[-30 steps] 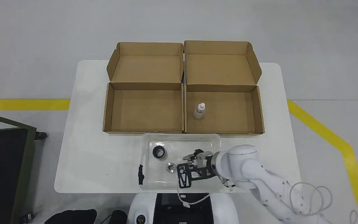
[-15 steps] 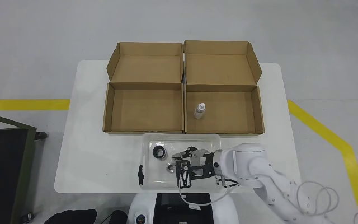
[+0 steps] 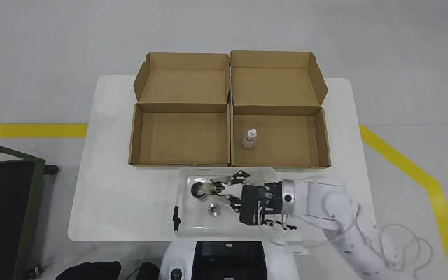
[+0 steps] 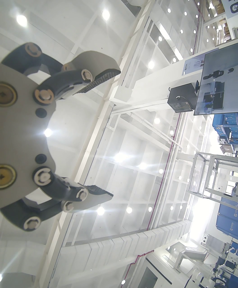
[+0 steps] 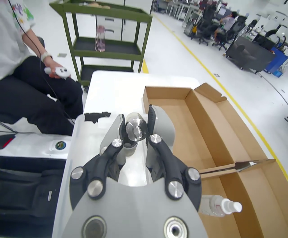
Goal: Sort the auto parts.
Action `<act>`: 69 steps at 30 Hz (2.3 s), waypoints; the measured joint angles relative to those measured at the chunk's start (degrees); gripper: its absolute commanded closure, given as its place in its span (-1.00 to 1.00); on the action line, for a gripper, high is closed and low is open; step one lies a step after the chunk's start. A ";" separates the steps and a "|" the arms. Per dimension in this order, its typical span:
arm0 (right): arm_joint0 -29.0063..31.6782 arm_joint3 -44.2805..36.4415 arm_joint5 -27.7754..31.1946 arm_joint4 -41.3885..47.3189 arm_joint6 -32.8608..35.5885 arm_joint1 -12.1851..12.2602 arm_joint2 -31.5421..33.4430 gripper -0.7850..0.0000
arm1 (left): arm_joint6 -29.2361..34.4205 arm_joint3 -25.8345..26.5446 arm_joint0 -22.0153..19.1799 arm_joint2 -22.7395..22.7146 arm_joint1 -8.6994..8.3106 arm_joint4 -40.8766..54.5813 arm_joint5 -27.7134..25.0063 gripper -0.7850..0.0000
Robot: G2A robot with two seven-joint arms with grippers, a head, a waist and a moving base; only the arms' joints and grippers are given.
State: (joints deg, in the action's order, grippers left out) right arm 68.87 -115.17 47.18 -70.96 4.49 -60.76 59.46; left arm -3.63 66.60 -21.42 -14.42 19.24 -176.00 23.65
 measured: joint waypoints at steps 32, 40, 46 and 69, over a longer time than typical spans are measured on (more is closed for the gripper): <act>-8.99 -5.14 -4.78 4.02 -19.12 -1.89 6.20 1.00 | 0.00 0.00 0.00 0.00 0.00 0.00 0.00 -1.00; -9.33 -5.54 -3.98 4.88 -19.27 -2.01 7.23 1.00 | 0.00 0.00 0.00 0.00 0.00 0.00 0.00 -1.00; -9.49 -5.71 -5.05 3.35 -19.36 -2.21 7.38 1.00 | 0.00 0.00 0.00 0.00 0.00 0.00 0.00 -1.00; -2.35 0.76 0.83 -2.69 -8.06 -0.57 13.26 1.00 | 0.00 0.00 0.00 0.00 0.00 0.00 0.00 -1.00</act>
State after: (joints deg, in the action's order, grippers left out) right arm 66.52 -114.40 48.01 -73.65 -3.57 -61.33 72.71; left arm -3.63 66.60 -21.42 -14.42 19.24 -176.00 23.65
